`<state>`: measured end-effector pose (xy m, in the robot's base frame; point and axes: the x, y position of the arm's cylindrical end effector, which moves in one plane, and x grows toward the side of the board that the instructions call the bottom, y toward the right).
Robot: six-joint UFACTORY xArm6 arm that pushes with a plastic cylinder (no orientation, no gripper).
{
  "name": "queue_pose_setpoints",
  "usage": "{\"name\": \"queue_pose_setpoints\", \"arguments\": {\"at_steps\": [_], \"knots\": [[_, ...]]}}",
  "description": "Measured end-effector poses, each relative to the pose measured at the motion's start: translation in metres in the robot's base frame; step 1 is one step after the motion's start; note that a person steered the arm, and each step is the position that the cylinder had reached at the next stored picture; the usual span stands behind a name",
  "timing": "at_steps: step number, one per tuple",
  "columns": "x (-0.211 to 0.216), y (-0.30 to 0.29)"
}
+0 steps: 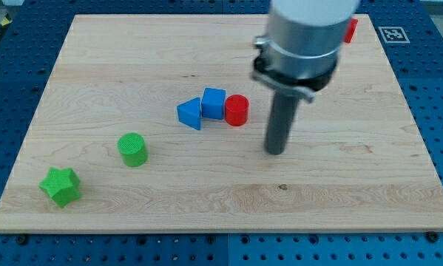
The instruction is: Make a diagonal line of red blocks and yellow blocks
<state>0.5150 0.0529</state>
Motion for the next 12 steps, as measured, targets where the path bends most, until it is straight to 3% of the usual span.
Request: {"name": "queue_pose_setpoints", "arguments": {"at_steps": [1,2,5,12], "knots": [[-0.002,-0.054],[-0.014,-0.061],[-0.068,-0.053],[-0.105,-0.015]]}}
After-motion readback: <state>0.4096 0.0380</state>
